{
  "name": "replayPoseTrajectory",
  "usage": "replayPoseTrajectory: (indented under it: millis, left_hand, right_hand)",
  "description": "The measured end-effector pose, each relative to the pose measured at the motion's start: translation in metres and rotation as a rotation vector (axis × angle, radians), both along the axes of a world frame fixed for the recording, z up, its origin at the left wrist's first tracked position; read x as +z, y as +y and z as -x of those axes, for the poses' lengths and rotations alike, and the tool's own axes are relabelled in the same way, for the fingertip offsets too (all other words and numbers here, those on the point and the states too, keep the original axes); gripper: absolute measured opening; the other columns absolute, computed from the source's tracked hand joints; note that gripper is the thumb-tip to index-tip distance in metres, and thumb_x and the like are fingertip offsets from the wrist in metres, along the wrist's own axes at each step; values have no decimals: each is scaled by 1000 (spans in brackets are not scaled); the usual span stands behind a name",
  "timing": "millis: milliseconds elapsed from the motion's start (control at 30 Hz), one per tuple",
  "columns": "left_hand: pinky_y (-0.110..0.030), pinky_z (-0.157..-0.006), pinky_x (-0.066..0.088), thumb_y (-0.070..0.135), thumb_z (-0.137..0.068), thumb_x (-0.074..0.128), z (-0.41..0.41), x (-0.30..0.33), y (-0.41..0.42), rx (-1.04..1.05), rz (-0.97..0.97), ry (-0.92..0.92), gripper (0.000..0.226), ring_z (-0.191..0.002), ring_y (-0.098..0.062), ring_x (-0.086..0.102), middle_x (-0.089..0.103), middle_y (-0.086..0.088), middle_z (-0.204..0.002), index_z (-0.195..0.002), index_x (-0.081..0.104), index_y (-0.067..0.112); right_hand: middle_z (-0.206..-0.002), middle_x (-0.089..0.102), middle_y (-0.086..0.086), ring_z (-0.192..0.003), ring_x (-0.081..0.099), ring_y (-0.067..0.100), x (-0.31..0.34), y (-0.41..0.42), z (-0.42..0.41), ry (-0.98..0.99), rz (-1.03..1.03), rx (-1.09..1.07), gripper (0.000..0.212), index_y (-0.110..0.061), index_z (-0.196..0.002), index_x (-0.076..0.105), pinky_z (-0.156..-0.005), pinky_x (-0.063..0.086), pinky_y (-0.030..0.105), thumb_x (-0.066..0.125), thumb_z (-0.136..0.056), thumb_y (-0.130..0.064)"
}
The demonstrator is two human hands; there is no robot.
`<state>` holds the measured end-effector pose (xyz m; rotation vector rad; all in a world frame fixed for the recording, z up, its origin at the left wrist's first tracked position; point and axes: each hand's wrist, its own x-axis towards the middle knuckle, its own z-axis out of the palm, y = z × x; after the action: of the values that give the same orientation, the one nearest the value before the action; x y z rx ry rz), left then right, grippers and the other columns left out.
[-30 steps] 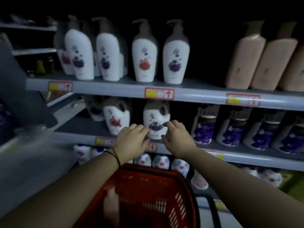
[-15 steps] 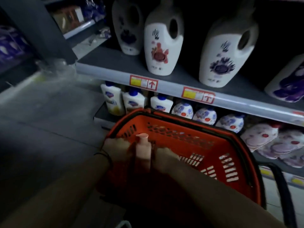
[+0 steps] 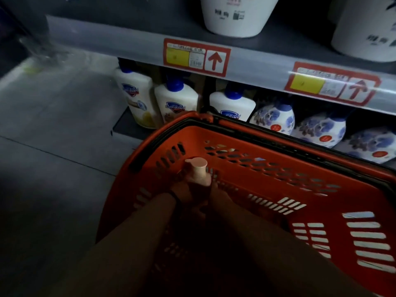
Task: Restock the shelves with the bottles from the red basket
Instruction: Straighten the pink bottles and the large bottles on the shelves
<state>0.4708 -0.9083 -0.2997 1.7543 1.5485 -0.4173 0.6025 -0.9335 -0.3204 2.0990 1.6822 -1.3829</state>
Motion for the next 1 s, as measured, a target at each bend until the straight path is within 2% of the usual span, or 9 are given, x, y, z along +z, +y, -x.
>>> replayPoseTrajectory:
  millis: [67, 167, 267, 433, 600, 733, 800, 833, 1000]
  left_hand:
    - [-26, -110, 19, 21, -101, 41, 1, 1, 2, 104, 27, -72, 44, -139, -26, 34, 34, -16, -151, -140, 38, 1]
    - [-24, -103, 24, 40, -92, 27, 10, 21, -3, 154, -27, -184, 62, -133, -25, 43, 44, -17, -145, -133, 48, -2]
    - [-28, -100, 36, 22, -92, 58, 23, 45, -8, 295, -125, -335, 40, -122, -28, 54, 58, -18, -130, -124, 58, -1]
    - [-12, -76, 46, 13, -80, 73, 24, 115, -34, 355, -185, -577, 25, -99, -13, 60, 70, -4, -103, -104, 67, 12]
    - [-33, -100, 48, 15, -77, 76, 7, 201, -64, 438, -332, -768, 37, -107, -11, 61, 70, 1, -113, -113, 69, 11]
    - [-21, -94, 51, 13, -81, 72, -23, 283, -82, 415, -420, -896, 44, -109, -6, 61, 66, 5, -117, -124, 62, 12]
    - [-13, -80, 53, 4, -83, 68, -42, 322, -89, 372, -400, -1026, 52, -103, -3, 63, 66, 5, -117, -132, 54, 13]
    - [-14, -81, 53, -1, -82, 68, -52, 340, -94, 341, -383, -1074, 61, -103, -2, 63, 65, 7, -118, -137, 48, 16]
    - [-18, -87, 53, -10, -75, 70, -100, 423, -112, 172, -441, -1229, 93, -114, -7, 58, 56, 27, -116, -147, 27, 30]
  right_hand:
    - [-148, 38, 19, -132, 42, 36, -1, 2, 2, 81, 0, -109, 63, -16, -151, 13, -102, 38, 38, 37, -99, -42]
    - [-145, 43, 18, -128, 47, 35, 8, -1, -4, 202, 3, -182, 78, -11, -150, 10, -91, 42, 33, 56, -92, -35]
    - [-134, 53, 15, -120, 55, 33, 35, -6, -23, 223, -115, -138, 69, -14, -140, 26, -79, 41, 27, 66, -85, -26]
    - [-109, 66, 3, -100, 62, 22, 122, -23, -46, 306, -294, -135, 52, -19, -111, 50, -83, 49, 35, 76, -72, -40]
    - [-110, 66, 8, -105, 61, 25, 223, -51, -69, 393, -466, -125, 48, -12, -109, 54, -95, 48, 43, 81, -72, -24]
    - [-109, 64, 19, -103, 62, 33, 307, -77, -96, 536, -582, -172, 40, -9, -106, 54, -91, 51, 51, 79, -76, -17]
    - [-111, 64, 12, -99, 64, 23, 347, -92, -112, 605, -657, -197, 37, -14, -108, 55, -80, 57, 37, 77, -79, -22]
    - [-112, 64, 9, -97, 64, 18, 365, -99, -120, 641, -701, -207, 35, -17, -108, 56, -74, 57, 30, 76, -80, -24]
    - [-112, 68, 5, -96, 68, 18, 453, -126, -157, 879, -849, -348, 25, -25, -110, 64, -74, 60, 38, 69, -86, -24]
